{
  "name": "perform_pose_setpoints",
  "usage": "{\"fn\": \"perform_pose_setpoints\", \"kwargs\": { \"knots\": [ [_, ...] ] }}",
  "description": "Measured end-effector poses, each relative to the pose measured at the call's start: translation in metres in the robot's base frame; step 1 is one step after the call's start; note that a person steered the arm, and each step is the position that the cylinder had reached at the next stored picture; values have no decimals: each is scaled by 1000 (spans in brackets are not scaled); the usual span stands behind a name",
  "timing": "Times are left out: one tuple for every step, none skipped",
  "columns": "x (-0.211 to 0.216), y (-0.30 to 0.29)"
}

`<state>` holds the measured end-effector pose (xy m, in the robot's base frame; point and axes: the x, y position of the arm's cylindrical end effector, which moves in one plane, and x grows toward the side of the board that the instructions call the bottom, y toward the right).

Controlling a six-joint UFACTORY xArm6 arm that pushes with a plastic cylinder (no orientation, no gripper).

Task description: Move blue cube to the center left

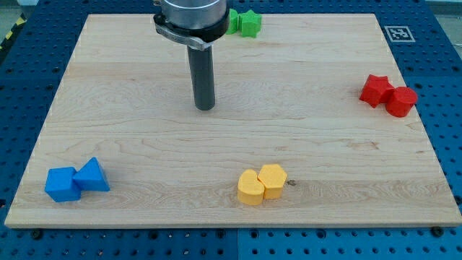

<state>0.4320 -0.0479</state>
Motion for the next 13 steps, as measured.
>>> {"fn": "perform_pose_setpoints", "kwargs": {
  "knots": [
    [0, 0],
    [0, 0],
    [1, 1],
    [19, 0],
    [83, -3],
    [139, -4],
    [185, -34],
    [187, -55],
    [186, -133],
    [186, -153],
    [186, -176],
    [185, -215],
    [185, -221]
  ]
}}
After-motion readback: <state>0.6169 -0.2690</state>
